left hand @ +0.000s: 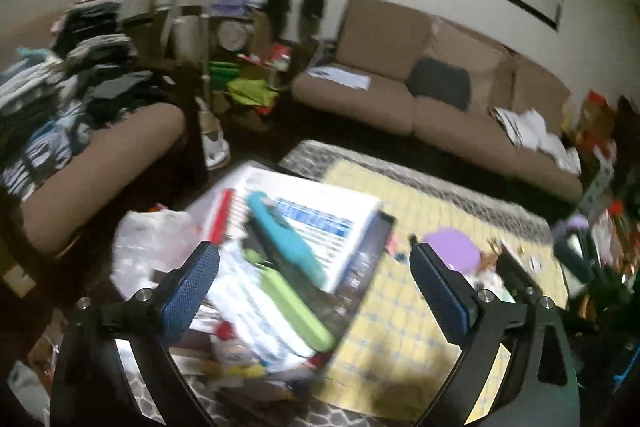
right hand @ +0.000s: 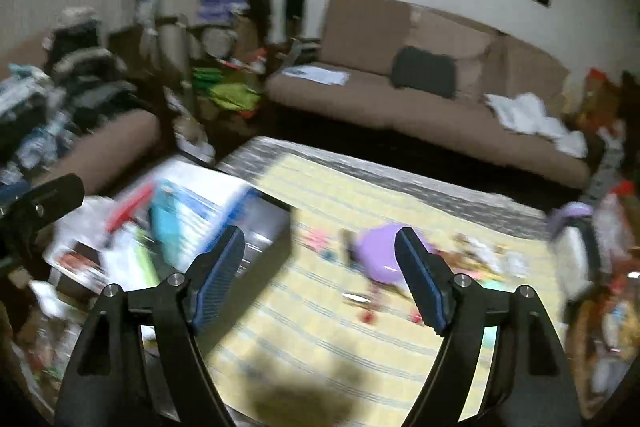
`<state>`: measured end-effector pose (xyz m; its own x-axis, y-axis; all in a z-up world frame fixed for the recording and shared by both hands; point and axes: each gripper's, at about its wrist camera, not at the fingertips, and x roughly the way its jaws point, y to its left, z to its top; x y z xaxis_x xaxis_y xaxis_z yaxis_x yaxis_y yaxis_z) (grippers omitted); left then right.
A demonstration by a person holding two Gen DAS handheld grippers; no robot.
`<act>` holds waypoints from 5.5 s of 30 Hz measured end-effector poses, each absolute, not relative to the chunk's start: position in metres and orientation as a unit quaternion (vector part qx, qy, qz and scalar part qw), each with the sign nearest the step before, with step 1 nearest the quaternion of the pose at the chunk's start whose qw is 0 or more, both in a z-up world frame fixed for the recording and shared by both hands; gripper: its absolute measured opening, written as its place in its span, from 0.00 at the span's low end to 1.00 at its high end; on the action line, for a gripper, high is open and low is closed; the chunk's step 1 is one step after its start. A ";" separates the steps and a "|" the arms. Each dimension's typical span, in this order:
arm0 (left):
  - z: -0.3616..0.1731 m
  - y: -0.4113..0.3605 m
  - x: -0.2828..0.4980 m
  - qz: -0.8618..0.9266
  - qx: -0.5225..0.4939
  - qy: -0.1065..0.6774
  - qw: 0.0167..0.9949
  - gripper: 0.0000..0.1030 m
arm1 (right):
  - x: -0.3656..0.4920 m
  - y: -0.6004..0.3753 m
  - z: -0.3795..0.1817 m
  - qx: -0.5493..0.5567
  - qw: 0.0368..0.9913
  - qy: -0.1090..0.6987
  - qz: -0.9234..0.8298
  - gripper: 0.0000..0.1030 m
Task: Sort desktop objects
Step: 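Lower the tube into the black box with the left tool while the right tool drops the teal bottle in, then grasp the beige foundation bottle with the left tool while the right tool grasps the mint green case, then carry the foundation bottle in the left tool while the right tool carries the mint case to the box, then open the left tool over the black box to drop the foundation bottle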
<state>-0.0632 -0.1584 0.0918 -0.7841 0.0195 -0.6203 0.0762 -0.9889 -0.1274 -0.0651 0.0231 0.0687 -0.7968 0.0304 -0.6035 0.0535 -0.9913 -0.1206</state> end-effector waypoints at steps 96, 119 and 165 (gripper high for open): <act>-0.049 -0.011 -0.173 -0.890 0.438 0.051 -0.116 0.60 | -0.143 0.358 -0.224 0.258 0.020 -0.718 -0.646 0.27; 0.058 -0.040 -0.094 -0.953 0.298 -0.001 -0.062 0.60 | -0.027 0.270 0.087 0.177 0.011 -0.239 -0.955 0.08; -0.007 -0.292 -0.081 -0.895 0.394 0.134 0.159 0.60 | -0.078 -0.119 -0.021 0.369 0.512 -0.083 -0.771 0.08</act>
<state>-0.0812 -0.2919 -0.0065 -0.6379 -0.1795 -0.7489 0.3914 -0.9131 -0.1145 -0.0784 -0.1188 -0.0209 -0.2042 -0.8512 -0.4835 0.7283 -0.4621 0.5060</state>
